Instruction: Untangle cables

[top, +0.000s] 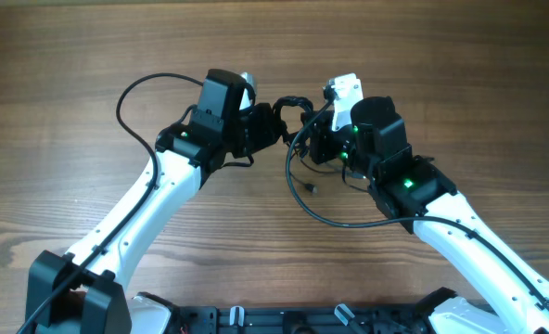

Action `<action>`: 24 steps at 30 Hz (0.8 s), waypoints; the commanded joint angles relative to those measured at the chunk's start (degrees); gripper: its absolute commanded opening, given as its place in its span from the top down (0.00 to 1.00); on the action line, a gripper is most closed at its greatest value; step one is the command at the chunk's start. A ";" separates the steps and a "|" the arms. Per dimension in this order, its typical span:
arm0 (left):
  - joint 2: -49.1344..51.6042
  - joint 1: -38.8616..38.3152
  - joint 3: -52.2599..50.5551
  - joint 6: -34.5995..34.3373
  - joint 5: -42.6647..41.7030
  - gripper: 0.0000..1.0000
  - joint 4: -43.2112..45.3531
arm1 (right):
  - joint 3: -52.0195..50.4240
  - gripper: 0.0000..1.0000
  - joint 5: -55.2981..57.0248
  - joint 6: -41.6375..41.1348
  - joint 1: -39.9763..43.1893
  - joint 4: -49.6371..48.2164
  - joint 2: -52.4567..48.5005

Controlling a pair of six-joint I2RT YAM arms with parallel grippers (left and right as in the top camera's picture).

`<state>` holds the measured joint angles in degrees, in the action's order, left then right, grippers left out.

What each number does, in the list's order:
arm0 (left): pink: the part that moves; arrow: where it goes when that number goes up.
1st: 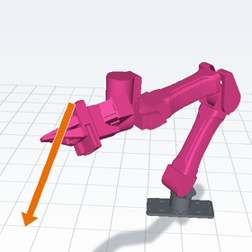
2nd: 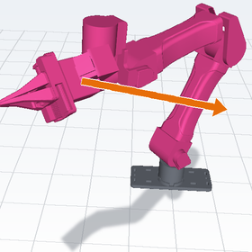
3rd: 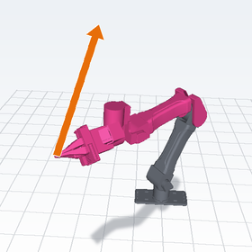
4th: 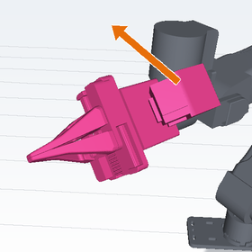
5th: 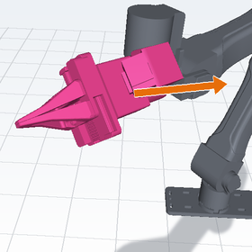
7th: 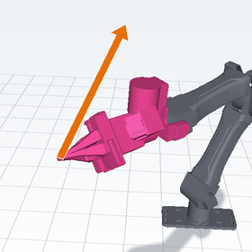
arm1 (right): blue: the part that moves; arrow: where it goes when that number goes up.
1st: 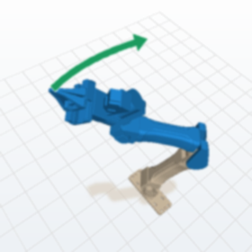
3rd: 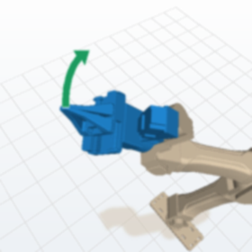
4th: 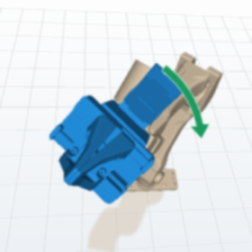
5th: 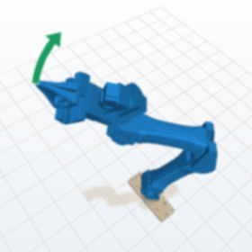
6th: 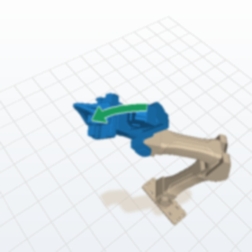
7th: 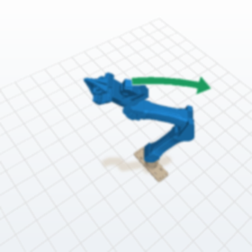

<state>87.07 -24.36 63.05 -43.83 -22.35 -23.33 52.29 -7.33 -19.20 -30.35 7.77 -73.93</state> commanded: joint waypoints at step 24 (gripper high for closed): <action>-14.67 19.56 0.70 5.01 -20.74 0.03 -10.16 | 1.22 0.95 11.82 -2.23 -0.02 9.42 -2.73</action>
<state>71.61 -0.25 63.18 -43.31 -45.74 -30.76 53.71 3.36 -19.68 -30.44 18.00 -76.25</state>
